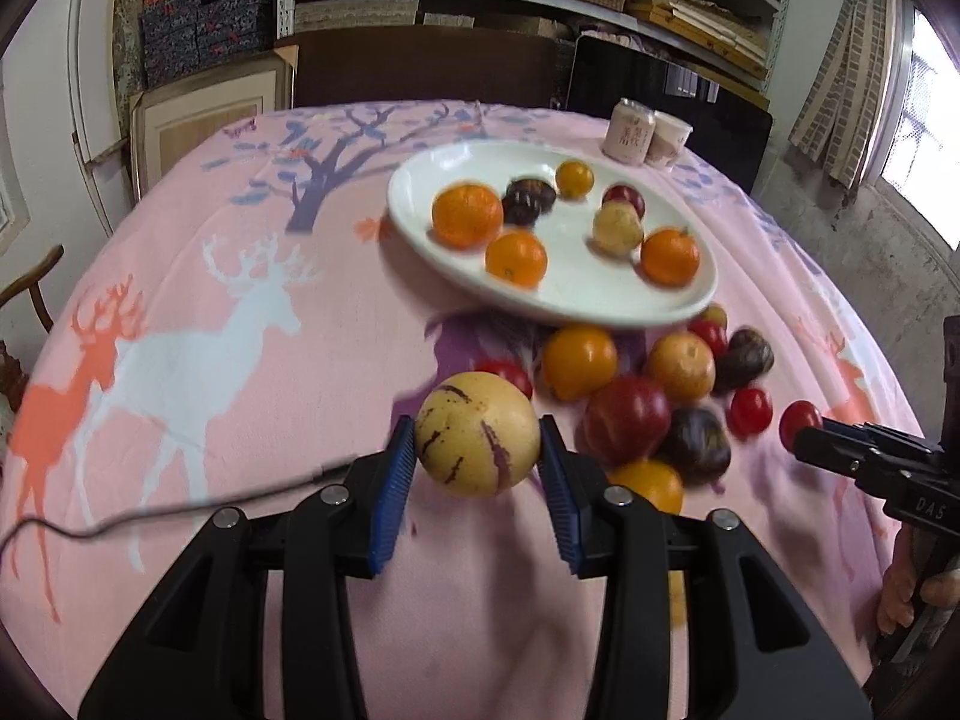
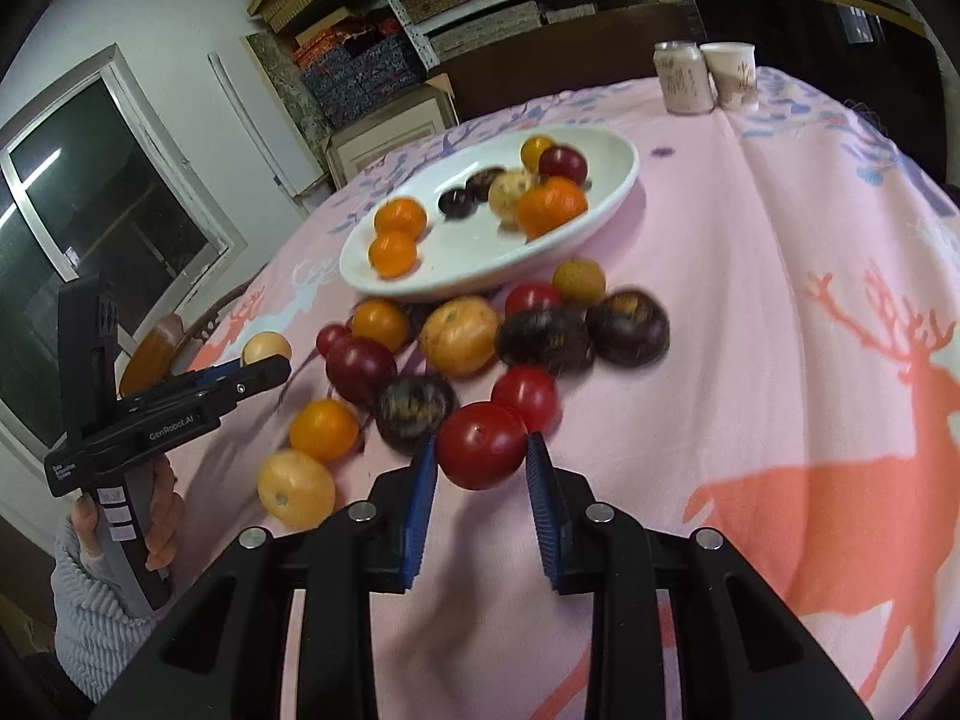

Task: Organize fruits
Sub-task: 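Grasp a red tomato with the right tool while the left tool lifts the pepino, then carry the pepino and tomato over the white plate and open both tools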

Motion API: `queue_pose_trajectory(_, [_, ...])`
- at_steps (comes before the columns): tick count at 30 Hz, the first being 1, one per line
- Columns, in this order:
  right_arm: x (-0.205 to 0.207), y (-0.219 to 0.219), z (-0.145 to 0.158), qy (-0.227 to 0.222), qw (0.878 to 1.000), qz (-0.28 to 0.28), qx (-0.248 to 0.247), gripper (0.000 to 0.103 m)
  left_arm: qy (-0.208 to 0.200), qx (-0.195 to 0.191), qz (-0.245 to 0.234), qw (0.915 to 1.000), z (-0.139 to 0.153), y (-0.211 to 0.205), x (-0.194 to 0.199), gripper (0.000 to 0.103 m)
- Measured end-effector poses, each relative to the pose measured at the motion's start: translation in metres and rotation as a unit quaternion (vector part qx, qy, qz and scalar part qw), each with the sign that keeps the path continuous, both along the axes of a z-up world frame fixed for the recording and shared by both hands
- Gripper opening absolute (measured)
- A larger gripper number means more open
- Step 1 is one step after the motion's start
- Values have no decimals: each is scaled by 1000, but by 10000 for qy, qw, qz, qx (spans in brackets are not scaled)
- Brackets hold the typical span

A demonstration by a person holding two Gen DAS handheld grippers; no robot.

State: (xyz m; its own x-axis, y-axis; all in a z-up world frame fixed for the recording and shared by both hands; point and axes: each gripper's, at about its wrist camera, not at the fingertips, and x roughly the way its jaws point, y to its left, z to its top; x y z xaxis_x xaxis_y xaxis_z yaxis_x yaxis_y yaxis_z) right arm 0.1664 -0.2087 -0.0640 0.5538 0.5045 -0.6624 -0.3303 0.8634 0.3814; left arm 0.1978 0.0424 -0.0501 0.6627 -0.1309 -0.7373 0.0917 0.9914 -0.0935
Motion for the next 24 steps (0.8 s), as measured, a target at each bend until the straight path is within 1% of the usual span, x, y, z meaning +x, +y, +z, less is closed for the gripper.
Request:
queue_pose_trajectory(3, [19,-5,34,-328,9993,-148,27,31,-279,137,68,9995,30,-2,22,40])
queue_pose_trajectory(4, [26,-6,44,-420,9989,-185,36,31,-404,199,164,9989,42,-3,35,40])
queue_pose_trajectory(5, [37,-6,57,-551,9982,-241,23,31,-452,206,224,9985,48,-3,45,40])
queue_pose_trajectory(7, [62,-1,74,-669,9972,-324,54,31,-467,92,318,9984,57,-2,67,40])
queue_pose_trajectory(8, [73,2,78,-668,9971,-348,81,31,-429,15,350,9985,57,-2,78,40])
queue_pose_trajectory(10, [93,12,78,-605,9975,-336,111,31,-321,-152,414,9985,53,-3,99,40])
queue_pose_trajectory(12, [109,32,70,-494,9986,-147,69,31,-233,-302,431,9983,47,-3,116,40])
queue_pose_trajectory(15, [111,63,55,-545,9982,168,-197,31,-156,-334,469,9982,41,-1,137,40])
queue_pose_trajectory(17, [108,76,46,-648,9964,281,-473,31,-108,-350,443,9983,38,0,152,40])
queue_pose_trajectory(19, [108,83,40,-631,9955,330,-630,32,-67,-327,408,9986,33,0,168,40])
queue_pose_trajectory(20, [110,83,37,-601,9957,332,-626,33,-36,-298,402,9987,30,-1,175,40])
queue_pose_trajectory(21, [111,83,35,-577,9961,322,-592,44,15,-274,407,9988,25,-2,184,40])
queue_pose_trajectory(22, [114,81,33,-554,9966,284,-542,51,49,-288,411,9987,22,-1,189,40])
queue_pose_trajectory(23, [115,79,33,-556,9968,247,-521,61,82,-336,412,9986,19,0,192,41])
queue_pose_trajectory(24, [116,76,33,-576,9969,206,-493,66,127,-432,389,9982,15,1,195,45])
